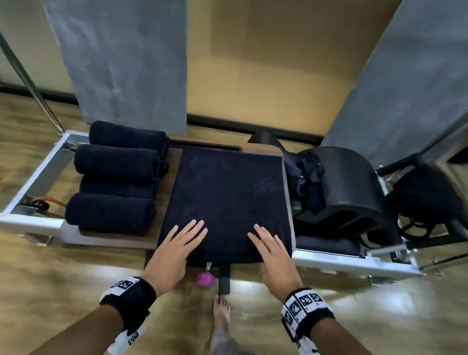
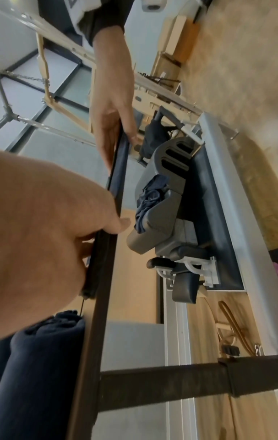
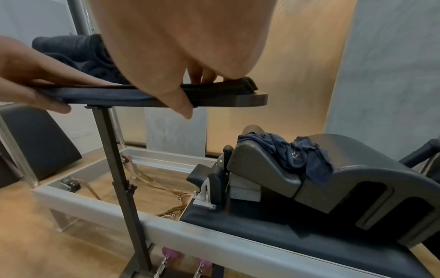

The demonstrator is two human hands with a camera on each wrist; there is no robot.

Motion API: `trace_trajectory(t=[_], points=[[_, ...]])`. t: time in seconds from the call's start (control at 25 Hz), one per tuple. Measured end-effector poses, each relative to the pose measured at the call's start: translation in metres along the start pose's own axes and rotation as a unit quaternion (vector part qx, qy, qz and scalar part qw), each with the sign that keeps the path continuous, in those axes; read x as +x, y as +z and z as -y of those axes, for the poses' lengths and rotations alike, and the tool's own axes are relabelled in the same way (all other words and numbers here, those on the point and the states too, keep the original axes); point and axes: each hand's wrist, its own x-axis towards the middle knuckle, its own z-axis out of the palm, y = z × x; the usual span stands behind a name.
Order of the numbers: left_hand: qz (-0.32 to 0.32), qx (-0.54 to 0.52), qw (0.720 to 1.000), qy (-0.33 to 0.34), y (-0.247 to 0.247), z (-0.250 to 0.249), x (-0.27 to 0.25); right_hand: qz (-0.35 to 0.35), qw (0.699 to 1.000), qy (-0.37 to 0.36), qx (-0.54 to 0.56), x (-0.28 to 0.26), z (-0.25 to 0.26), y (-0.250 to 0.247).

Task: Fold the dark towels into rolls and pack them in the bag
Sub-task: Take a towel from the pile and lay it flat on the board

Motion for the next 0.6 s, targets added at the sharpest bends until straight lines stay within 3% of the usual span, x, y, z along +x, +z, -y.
trace_trajectory(t=[0.08, 0.2, 0.4, 0.6], points=[[0.003, -0.074, 0.997, 0.005, -0.010, 0.002, -0.001, 0.002, 0.999, -0.016, 0.052, -0.003, -0.003, -0.006], [-0.033, -0.195, 0.979, -0.052, -0.032, 0.001, -0.004, -0.019, 0.990, -0.005, 0.141, -0.007, -0.009, -0.019], [-0.072, -0.218, 0.963, -0.140, -0.071, 0.003, 0.009, -0.035, 0.975, 0.034, 0.218, 0.007, -0.030, -0.063], [-0.144, -0.284, 0.930, -0.182, -0.109, 0.021, 0.057, -0.125, 0.940, 0.091, 0.303, 0.058, -0.053, -0.107]])
